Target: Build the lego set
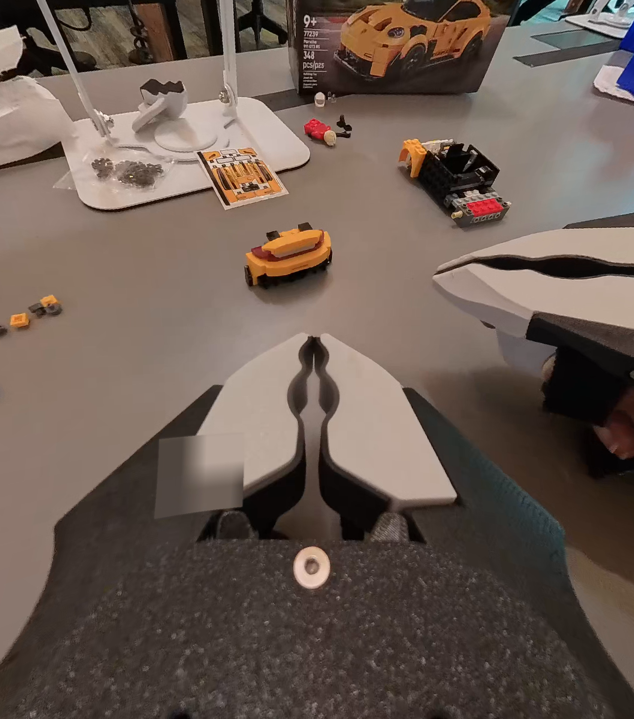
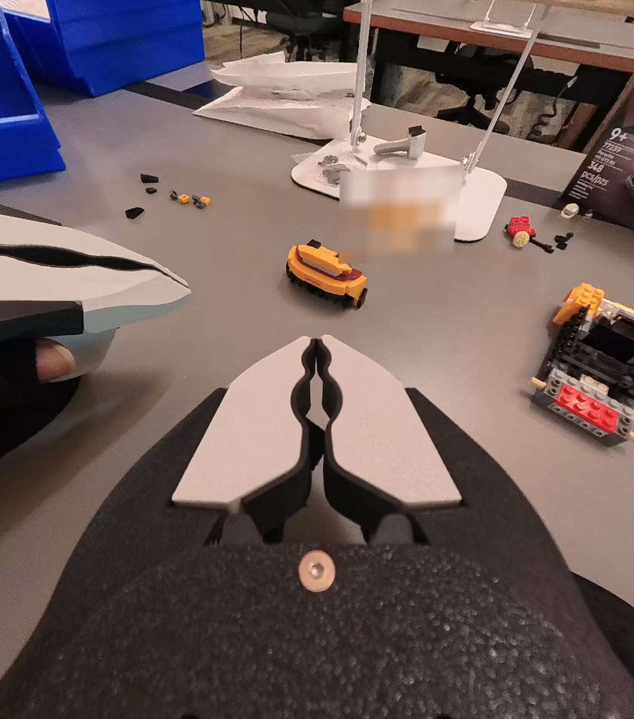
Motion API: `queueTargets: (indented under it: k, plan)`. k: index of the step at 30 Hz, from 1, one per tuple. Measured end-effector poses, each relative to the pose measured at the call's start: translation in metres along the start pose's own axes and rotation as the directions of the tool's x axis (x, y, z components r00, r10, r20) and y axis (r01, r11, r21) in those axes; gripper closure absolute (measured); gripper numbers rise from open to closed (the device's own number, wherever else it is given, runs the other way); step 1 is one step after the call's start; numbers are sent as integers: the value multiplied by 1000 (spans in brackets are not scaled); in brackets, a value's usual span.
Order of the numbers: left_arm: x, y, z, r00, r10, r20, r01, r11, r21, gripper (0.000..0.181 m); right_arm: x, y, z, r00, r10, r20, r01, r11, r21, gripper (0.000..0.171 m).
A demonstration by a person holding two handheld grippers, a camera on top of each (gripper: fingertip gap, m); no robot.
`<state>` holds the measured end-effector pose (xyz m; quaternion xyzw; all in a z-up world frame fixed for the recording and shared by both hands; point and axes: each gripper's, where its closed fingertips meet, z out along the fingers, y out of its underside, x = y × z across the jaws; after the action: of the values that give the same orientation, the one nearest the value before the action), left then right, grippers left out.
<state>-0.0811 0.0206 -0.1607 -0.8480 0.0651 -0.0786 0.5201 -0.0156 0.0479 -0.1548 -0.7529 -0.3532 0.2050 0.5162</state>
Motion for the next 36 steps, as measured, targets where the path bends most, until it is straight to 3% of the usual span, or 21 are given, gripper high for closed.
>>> queueTargets:
  k: [12, 18, 22, 28, 32, 36]
  plan:
    - [1, 1, 0, 1000, 26, 10, -26, 1000, 2, 181, -2, 1, 0, 1000, -15, -2, 15, 1000, 2, 171]
    - [-2, -11, -5, 1000, 10, 10, -11, 998, 69, 181, 1, -15, -5, 1000, 6, 14, -6, 999, 45, 171]
    - [-15, -58, -9, 999, 15, 40, -22, 981, 193, 181, 27, -64, -14, 999, -19, -41, 25, 991, 133, 171]
    - [-41, -175, -21, 980, 112, 163, -165, 915, 368, 181, 68, -182, -23, 981, -108, -160, 153, 943, 296, 171]
    - [-67, -248, -27, 972, 78, 222, -175, 869, 463, 181, 72, -258, -16, 974, -136, -183, 199, 898, 391, 171]
    - [-87, -277, -16, 976, 1, 216, -117, 842, 526, 181, 75, -294, 6, 984, -80, -160, 145, 879, 454, 171]
